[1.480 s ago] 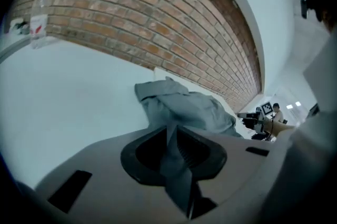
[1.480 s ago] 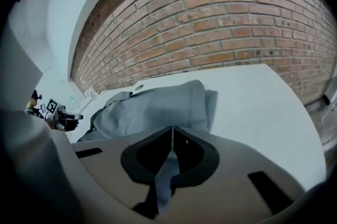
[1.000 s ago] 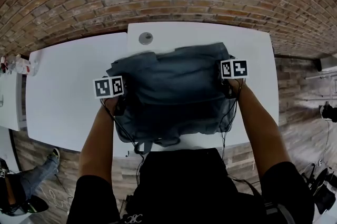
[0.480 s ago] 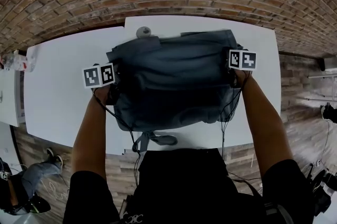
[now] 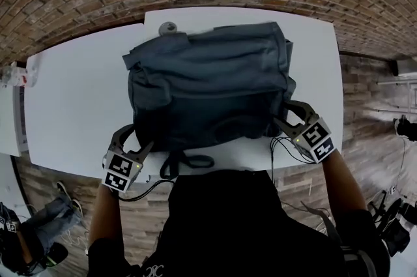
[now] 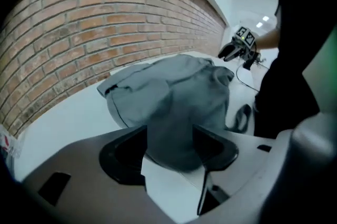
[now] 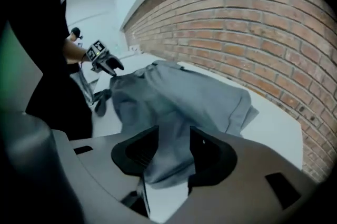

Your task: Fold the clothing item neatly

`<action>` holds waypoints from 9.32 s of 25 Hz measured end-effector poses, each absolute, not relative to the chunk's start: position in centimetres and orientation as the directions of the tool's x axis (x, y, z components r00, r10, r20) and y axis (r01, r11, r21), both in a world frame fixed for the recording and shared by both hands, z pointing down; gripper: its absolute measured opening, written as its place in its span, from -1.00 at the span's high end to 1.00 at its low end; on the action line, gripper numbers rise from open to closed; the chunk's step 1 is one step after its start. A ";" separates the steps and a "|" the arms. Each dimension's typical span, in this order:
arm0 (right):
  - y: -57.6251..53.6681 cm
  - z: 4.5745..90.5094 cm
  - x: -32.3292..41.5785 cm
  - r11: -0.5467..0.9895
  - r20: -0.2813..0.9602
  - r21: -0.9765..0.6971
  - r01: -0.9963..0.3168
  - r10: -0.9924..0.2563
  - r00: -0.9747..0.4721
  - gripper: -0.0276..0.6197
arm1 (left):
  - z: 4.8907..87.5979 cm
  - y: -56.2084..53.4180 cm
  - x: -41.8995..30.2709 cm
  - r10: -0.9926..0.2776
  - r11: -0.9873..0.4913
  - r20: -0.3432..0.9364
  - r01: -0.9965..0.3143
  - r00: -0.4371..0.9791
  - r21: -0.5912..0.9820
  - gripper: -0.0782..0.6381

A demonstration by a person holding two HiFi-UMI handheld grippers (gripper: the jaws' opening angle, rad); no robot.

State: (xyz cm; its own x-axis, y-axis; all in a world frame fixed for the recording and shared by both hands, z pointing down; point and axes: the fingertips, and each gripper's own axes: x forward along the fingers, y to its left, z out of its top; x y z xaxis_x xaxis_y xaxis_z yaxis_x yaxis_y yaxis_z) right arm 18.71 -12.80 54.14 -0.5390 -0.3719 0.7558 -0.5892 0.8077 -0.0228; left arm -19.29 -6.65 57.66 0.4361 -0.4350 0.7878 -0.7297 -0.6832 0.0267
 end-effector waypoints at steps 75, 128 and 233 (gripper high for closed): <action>-0.9 56.7 18.7 0.950 0.901 -0.226 -0.216 0.120 -0.417 0.78 | 56.7 2.2 -16.4 -0.055 -0.954 0.878 -0.284 0.475 0.094 0.69; -30.5 49.6 18.3 0.583 0.640 -0.082 -0.808 -0.591 -0.492 0.64 | 53.7 -24.1 -29.7 -0.655 -0.394 0.676 -0.916 0.337 0.074 0.23; 50.7 43.7 14.1 0.438 0.274 -0.380 -0.815 -0.788 -0.551 0.91 | 48.8 53.0 -12.4 -0.821 -0.339 0.465 -0.938 0.330 0.067 0.79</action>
State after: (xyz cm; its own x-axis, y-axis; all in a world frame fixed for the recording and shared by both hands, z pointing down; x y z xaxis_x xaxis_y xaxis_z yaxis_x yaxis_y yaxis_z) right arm 14.12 50.65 43.71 -0.5514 -0.7881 0.2736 -0.8147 0.4382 -0.3798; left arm -12.45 53.00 48.78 0.3301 -0.8215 0.4650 -0.9384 -0.3389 0.0674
